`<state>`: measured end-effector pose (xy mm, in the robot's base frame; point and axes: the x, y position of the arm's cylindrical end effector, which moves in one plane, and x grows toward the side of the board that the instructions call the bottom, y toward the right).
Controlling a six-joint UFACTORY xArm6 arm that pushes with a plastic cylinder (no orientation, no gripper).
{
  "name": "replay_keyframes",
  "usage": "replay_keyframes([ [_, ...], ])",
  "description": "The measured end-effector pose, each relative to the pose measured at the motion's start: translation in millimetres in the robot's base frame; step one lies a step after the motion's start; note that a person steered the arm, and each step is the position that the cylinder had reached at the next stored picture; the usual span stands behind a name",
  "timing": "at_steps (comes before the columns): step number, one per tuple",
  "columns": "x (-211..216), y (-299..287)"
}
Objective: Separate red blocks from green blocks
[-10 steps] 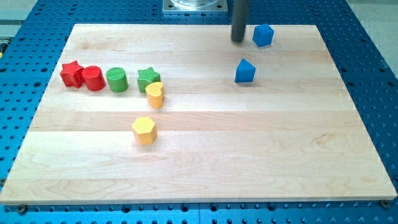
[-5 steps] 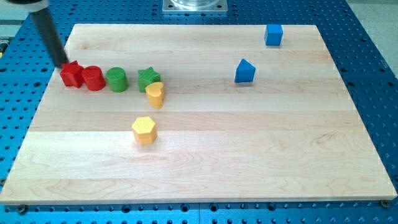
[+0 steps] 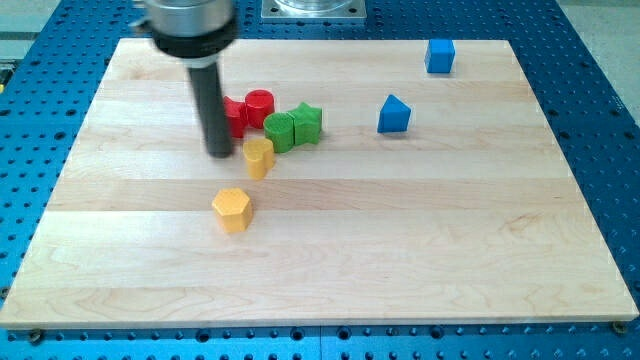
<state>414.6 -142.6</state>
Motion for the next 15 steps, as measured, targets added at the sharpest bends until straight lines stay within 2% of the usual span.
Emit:
replay_keyframes([
  [1, -1.9, -22.1],
  [2, -38.4, 56.0],
  [3, -35.7, 59.3],
  [4, -21.1, -20.9],
  [5, -48.3, 0.7],
  [6, -68.0, 86.4],
  [7, -68.4, 49.8],
  [8, -87.1, 13.3],
  [9, -92.2, 60.5],
  [10, -92.2, 146.1],
  [11, -92.2, 163.1],
  [13, -107.7, 232.1],
  [14, -104.6, 140.3],
  [15, -40.5, 68.5],
])
